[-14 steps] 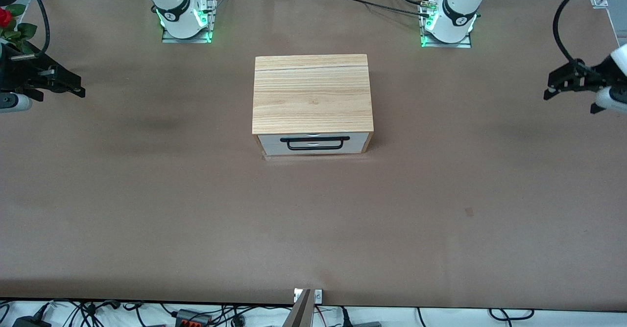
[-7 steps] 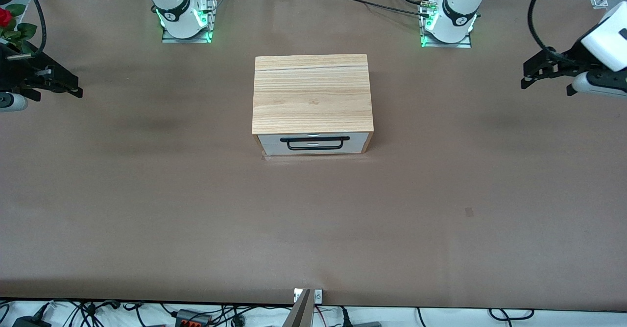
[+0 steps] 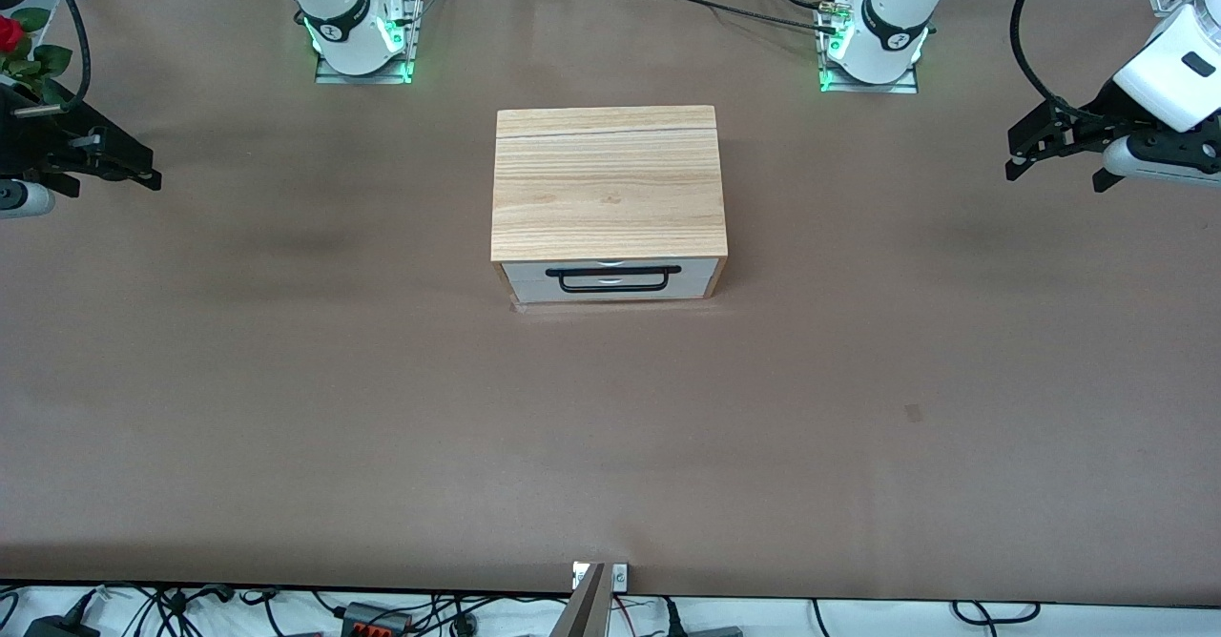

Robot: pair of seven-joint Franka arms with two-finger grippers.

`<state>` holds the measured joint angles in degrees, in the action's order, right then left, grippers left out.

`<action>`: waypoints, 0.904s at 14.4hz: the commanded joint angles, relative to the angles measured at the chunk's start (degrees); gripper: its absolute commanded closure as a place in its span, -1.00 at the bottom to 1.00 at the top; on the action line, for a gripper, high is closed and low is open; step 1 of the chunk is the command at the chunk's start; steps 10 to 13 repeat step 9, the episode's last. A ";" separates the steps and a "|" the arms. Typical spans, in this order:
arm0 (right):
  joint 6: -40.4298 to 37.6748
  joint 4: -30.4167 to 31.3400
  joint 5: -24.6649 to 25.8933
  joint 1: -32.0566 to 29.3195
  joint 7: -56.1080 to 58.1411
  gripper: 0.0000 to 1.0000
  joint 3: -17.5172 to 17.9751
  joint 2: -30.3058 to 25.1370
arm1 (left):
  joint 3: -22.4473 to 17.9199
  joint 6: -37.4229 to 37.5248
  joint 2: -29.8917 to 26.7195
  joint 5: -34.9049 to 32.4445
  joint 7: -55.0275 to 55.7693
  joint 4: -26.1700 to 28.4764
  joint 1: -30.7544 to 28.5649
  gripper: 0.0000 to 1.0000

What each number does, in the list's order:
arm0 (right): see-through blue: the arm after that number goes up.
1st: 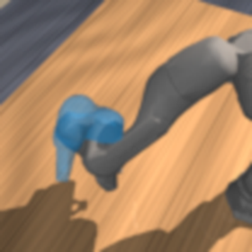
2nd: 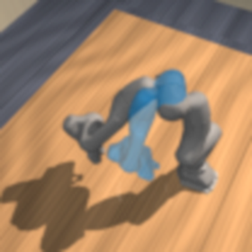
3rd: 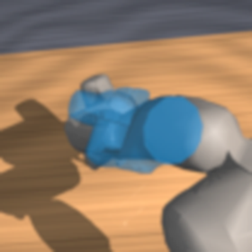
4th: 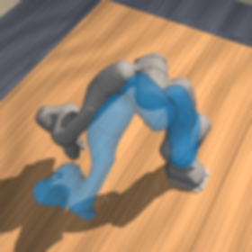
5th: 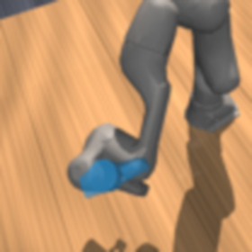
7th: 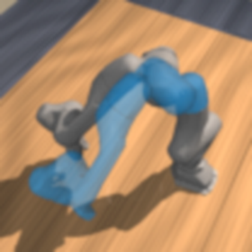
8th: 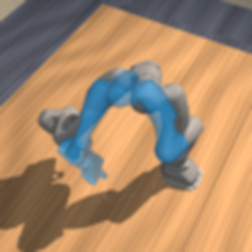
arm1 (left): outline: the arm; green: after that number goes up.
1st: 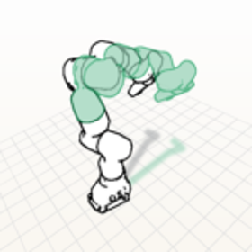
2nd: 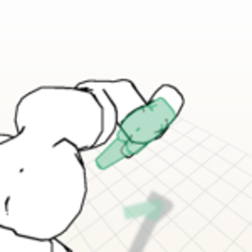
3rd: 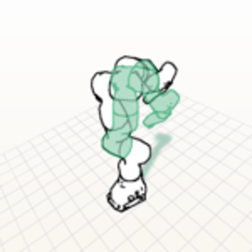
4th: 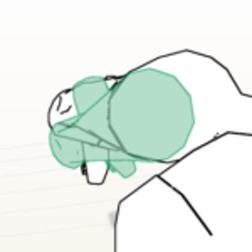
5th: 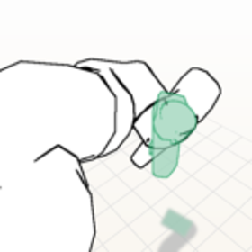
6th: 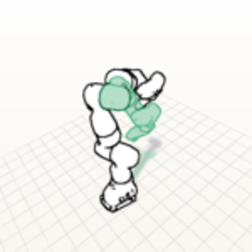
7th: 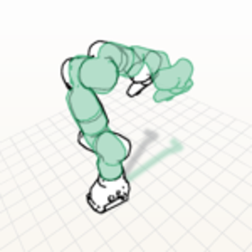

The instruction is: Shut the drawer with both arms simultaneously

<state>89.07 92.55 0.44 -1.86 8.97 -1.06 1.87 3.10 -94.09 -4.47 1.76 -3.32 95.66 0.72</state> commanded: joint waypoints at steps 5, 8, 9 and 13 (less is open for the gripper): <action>-0.56 -1.06 0.27 -0.34 -0.62 -1.00 0.54 0.33 | 1.39 7.08 -1.33 -0.88 0.51 -1.17 0.42 -1.00; -0.48 -1.06 0.27 -0.34 -0.71 -1.00 0.54 0.33 | 1.12 7.52 -1.06 -0.79 0.60 -1.62 0.33 -1.00; -0.56 -1.06 0.27 -0.25 -0.62 -1.00 0.54 0.33 | 1.12 7.78 -1.24 -0.88 0.51 -1.62 0.33 -1.00; -0.56 -1.06 0.27 -0.25 -0.62 -1.00 0.54 0.33 | 1.12 7.78 -1.24 -0.88 0.51 -1.62 0.33 -1.00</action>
